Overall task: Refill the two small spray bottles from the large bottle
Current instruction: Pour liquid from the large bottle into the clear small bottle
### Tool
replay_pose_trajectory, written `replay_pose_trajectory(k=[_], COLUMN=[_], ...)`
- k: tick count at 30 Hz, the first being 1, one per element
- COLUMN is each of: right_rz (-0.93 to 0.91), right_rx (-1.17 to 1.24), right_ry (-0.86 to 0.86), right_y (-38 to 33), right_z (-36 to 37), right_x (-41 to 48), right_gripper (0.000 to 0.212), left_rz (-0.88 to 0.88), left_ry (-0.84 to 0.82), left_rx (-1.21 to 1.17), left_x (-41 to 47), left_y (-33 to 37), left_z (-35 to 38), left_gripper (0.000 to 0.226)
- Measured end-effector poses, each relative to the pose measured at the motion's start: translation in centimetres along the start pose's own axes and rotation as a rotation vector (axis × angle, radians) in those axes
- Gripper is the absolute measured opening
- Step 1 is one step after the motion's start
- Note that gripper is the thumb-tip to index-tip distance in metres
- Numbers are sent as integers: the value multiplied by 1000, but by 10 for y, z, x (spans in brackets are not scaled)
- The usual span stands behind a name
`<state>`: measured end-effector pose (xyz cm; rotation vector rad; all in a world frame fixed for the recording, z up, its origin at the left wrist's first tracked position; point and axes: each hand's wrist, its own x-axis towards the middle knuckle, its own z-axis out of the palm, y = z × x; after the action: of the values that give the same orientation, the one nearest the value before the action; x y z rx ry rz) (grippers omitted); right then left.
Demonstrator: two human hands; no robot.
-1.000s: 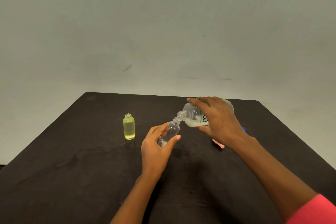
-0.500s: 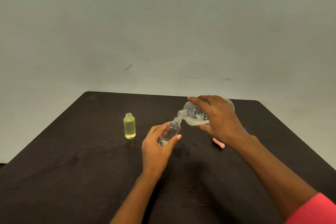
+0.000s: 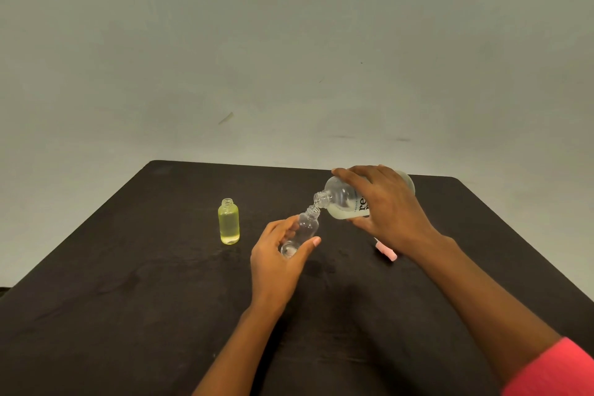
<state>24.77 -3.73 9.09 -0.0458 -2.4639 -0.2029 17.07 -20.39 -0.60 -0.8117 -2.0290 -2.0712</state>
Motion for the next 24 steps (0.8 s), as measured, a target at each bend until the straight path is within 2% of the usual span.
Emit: replay_pose_trajectory(k=[24], right_rz=[8], right_rx=[-14], right_ry=[-14], right_y=[1], right_z=[-2], right_x=[0], right_gripper=[82], left_rz=[3], left_ry=[-11], left_rx=[19], left_x=[0], left_y=[0], left_z=[0], left_gripper=[43])
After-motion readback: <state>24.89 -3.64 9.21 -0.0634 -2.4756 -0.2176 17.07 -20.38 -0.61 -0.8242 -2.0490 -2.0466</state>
